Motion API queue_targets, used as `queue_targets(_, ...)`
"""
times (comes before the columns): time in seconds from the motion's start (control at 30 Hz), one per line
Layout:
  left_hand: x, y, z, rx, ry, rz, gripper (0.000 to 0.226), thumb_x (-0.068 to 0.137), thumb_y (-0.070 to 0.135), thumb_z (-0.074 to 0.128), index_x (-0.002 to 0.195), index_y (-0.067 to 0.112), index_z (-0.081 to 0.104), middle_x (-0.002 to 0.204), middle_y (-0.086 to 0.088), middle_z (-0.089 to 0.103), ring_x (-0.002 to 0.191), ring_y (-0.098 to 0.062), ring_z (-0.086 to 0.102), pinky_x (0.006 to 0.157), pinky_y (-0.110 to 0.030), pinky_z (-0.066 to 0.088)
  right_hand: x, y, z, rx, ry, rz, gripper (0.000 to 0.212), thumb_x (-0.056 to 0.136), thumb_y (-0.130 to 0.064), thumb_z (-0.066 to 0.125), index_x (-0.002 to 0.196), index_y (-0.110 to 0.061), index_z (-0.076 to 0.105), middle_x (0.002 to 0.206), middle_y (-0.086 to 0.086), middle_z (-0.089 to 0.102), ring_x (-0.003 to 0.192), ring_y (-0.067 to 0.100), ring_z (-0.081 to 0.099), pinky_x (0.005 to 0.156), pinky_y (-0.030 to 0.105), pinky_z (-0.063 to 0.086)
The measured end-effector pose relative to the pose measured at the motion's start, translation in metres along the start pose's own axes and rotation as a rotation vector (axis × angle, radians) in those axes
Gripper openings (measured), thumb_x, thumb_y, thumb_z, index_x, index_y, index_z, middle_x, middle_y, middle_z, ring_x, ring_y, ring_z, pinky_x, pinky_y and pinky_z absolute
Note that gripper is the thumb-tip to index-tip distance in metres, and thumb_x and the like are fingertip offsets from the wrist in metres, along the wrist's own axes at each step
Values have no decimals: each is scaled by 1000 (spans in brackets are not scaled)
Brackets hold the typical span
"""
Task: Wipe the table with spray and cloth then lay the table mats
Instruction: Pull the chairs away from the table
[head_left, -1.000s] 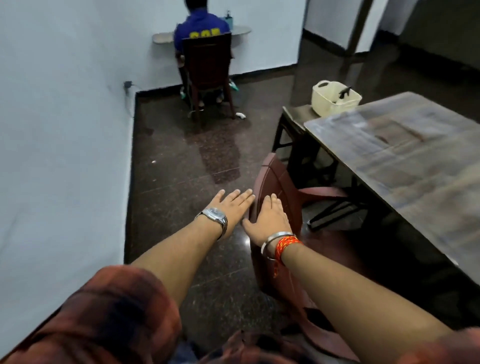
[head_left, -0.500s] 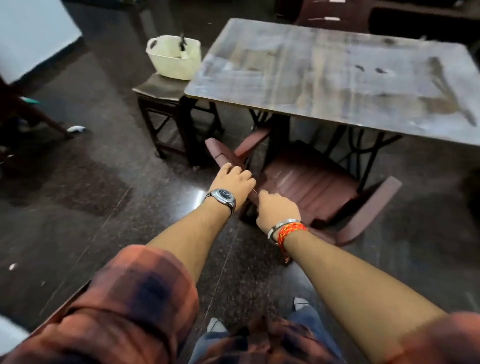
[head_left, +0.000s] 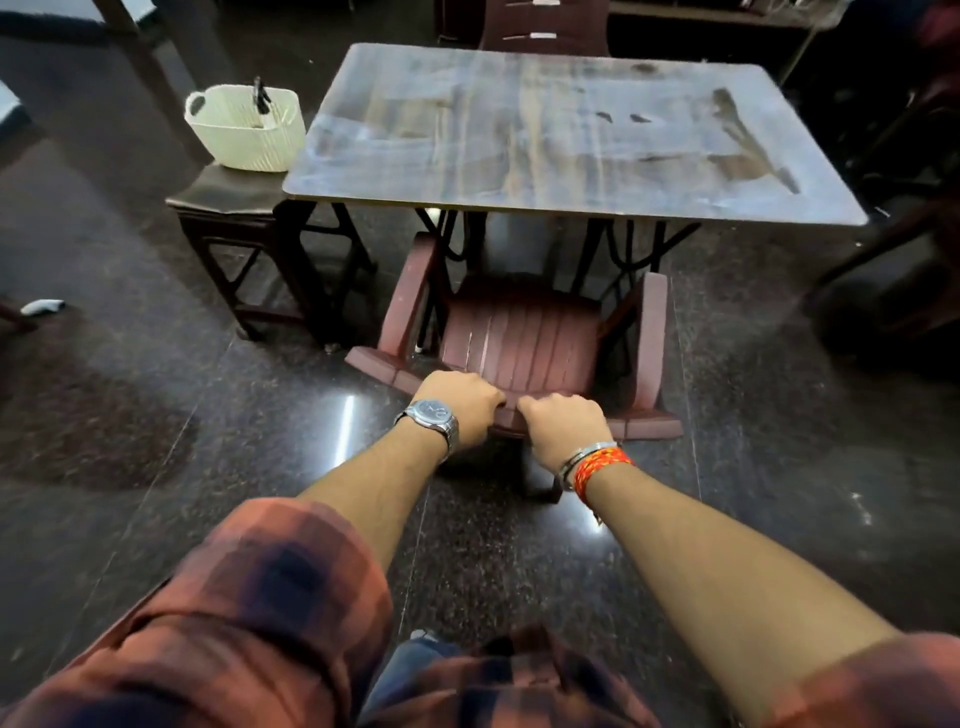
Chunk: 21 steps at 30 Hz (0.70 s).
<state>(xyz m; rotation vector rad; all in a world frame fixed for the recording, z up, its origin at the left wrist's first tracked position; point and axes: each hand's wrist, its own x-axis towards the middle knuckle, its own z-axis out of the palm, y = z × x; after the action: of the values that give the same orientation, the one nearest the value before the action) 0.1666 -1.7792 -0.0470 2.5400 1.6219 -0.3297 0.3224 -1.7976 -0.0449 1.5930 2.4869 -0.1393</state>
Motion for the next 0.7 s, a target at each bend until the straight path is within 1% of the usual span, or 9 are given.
queue_targets(0.03, -2, 12, 0, 10, -30, 7, 24, 82, 23, 55, 104, 27, 63, 104, -3, 67, 97, -27, 64, 69, -34, 44, -12, 4, 1, -1, -15, 7, 28, 95, -14, 43, 121, -15, 52, 113, 12, 66, 104, 39, 63, 80, 42, 49)
queue_targets(0.1, -3, 26, 7, 16, -38, 9, 21, 82, 23, 56, 102, 27, 63, 100, -4, 68, 93, -28, 65, 68, -35, 45, -23, 11, 6, 9, -25, 4, 29, 96, -12, 42, 122, -14, 52, 114, 14, 66, 104, 40, 63, 79, 42, 49)
queue_targets(0.2, 2, 58, 2, 46, -19, 55, 18, 82, 24, 56, 99, 26, 61, 99, -4, 68, 91, -28, 65, 69, -36, 46, -44, 35, 7, -14, -11, 44, 27, 95, -11, 41, 120, -13, 53, 113, 14, 66, 105, 40, 63, 78, 42, 49)
queue_targets(0.3, 6, 75, 2, 70, 6, 75, 20, 84, 23, 54, 102, 23, 61, 100, -6, 67, 91, -30, 65, 66, -34, 42, -55, 48, 12, -9, -18, 38, 25, 94, -9, 43, 117, -11, 53, 111, 14, 67, 103, 40, 64, 77, 42, 49)
queue_targets(0.43, 12, 84, 0, 79, 27, 90, 16, 85, 22, 53, 99, 22, 60, 99, -5, 68, 90, -30, 65, 67, -35, 43, -57, 60, 18, 5, -3, 49, 23, 93, -9, 43, 114, -12, 52, 109, 12, 67, 100, 38, 65, 72, 41, 47)
queue_targets(0.6, 40, 87, -6, 83, 41, 104, 8, 85, 22, 53, 92, 23, 55, 95, -3, 67, 86, -29, 66, 63, -34, 41, -41, 85, 19, 14, 41, 34, 19, 94, -12, 41, 108, -13, 52, 107, 8, 68, 98, 35, 65, 64, 37, 37)
queue_targets(0.7, 55, 80, -8, 86, 56, 105, 12, 85, 22, 53, 96, 22, 56, 97, -1, 67, 87, -28, 66, 63, -34, 40, -25, 92, 16, 2, 43, 36, 18, 93, -10, 41, 107, -12, 54, 106, 8, 68, 97, 35, 65, 64, 37, 36)
